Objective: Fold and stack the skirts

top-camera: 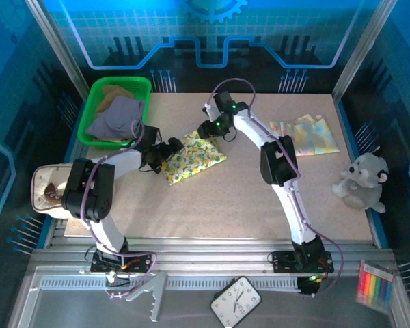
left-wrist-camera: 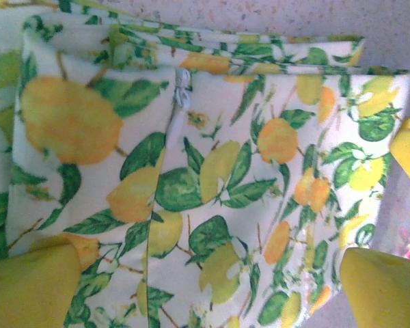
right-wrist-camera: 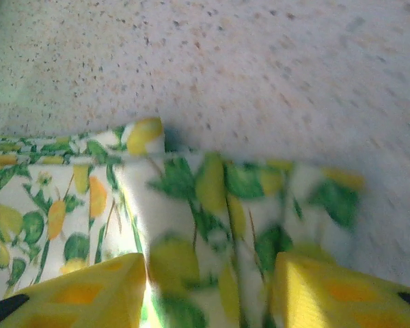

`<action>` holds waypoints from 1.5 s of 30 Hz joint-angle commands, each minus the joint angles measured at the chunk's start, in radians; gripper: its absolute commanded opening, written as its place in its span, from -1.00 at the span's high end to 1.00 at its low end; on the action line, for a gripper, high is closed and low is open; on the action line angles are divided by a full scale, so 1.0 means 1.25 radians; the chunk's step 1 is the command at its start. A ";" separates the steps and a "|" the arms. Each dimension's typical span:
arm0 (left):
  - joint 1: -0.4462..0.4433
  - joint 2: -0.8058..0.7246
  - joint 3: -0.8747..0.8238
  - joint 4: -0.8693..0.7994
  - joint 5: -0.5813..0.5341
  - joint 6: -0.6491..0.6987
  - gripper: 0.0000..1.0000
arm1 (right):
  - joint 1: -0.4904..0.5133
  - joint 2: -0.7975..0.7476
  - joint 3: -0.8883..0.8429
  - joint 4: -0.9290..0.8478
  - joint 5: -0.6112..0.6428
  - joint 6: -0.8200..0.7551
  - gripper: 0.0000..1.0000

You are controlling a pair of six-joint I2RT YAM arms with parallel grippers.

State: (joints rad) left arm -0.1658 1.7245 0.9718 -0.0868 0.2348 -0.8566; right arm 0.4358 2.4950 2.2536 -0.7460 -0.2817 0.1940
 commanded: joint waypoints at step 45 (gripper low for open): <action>0.027 0.113 0.029 -0.028 -0.006 -0.055 -0.98 | -0.068 0.107 -0.038 -0.101 -0.368 0.184 0.63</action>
State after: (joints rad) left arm -0.1574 1.8526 1.0660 -0.0292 0.2844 -0.9409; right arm 0.3511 2.5904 2.2059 -0.8875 -0.6994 0.3820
